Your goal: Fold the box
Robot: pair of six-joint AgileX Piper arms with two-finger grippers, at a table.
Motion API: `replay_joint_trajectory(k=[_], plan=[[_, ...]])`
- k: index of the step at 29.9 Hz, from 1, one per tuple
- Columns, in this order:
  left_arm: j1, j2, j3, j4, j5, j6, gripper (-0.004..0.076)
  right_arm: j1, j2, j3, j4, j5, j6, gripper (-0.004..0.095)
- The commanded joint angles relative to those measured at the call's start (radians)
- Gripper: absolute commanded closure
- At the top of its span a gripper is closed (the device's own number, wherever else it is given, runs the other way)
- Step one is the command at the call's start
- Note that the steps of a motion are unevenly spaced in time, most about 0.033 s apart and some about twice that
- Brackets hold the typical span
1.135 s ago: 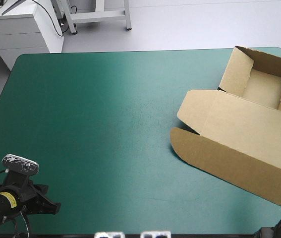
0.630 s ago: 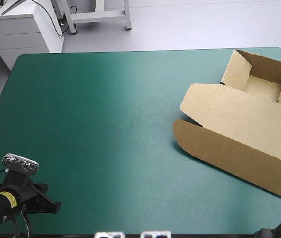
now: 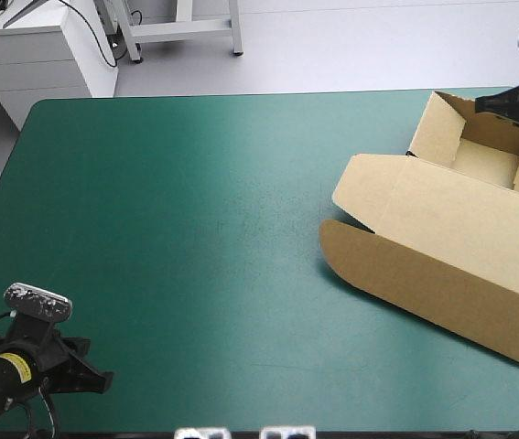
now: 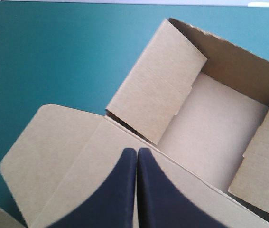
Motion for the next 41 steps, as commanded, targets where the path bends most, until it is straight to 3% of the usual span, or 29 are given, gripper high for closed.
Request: replay_joint_trajectory(k=[1, 9, 16, 28, 41], plan=[[-0.001, 0.004, -0.024, -0.004, -0.055, -0.012, 0.073, 0.068, -0.127, -0.007, -0.007, 0.004, -0.003, 0.0918], [-0.001, 0.004, -0.024, -0.004, -0.078, -0.012, 0.0732, 0.165, -0.375, 0.192, 0.019, -0.055, -0.019, 0.0917], [-0.001, 0.004, -0.024, -0.029, -0.138, -0.012, 0.0732, 0.165, -0.597, 0.468, 0.045, -0.065, -0.029, 0.0917], [-0.001, 0.004, -0.024, -0.05, -0.141, -0.02, 0.0732, 0.165, -1.006, 1.018, 0.047, -0.114, -0.047, 0.0918], [-0.001, -0.02, 0.056, -0.059, -0.122, -0.012, 0.0732, 0.165, -1.273, 1.315, 0.047, -0.187, -0.07, 0.0922]])
